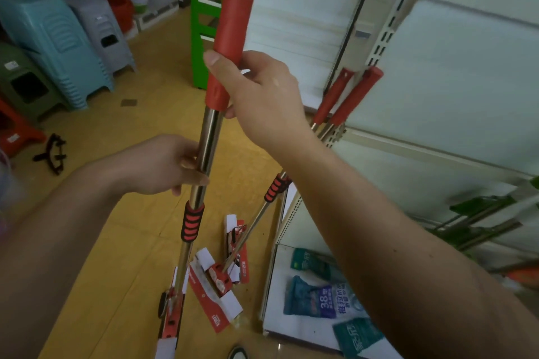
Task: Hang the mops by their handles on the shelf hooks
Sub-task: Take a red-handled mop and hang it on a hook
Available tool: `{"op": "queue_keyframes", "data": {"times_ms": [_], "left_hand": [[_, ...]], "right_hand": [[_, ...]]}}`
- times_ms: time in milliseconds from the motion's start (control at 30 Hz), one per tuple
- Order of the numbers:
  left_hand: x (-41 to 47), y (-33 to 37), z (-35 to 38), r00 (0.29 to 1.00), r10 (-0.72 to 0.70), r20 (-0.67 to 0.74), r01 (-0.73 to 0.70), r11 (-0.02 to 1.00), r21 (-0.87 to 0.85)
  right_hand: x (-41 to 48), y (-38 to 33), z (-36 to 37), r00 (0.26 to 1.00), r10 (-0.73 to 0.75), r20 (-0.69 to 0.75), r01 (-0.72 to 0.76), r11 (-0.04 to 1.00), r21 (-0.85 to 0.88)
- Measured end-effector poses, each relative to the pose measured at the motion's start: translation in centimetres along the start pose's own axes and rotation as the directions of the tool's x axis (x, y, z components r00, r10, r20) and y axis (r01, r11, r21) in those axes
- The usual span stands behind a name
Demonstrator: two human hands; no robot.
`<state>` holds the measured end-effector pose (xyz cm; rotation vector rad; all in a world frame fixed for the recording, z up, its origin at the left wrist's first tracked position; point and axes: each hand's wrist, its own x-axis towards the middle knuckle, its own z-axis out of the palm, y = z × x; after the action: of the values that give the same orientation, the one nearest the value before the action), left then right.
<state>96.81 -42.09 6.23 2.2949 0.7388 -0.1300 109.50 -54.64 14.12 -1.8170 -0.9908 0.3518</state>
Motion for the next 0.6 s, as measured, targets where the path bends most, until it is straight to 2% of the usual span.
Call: {"op": "queue_keyframes", "data": {"times_ms": [267, 600], "left_hand": [[-3.9, 4.7, 4.3, 0.998, 0.03, 0.053, -0.03, 1.0, 0.006], [-9.0, 15.1, 11.5, 0.99, 0.113, 0.082, -0.116, 0.993, 0.028]], "right_hand": [[-6.8, 0.3, -5.1, 1.0, -0.02, 0.005, 0.02, 1.0, 0.011], [-16.4, 2.1, -15.2, 0.99, -0.043, -0.134, 0.043, 0.999, -0.003]]}}
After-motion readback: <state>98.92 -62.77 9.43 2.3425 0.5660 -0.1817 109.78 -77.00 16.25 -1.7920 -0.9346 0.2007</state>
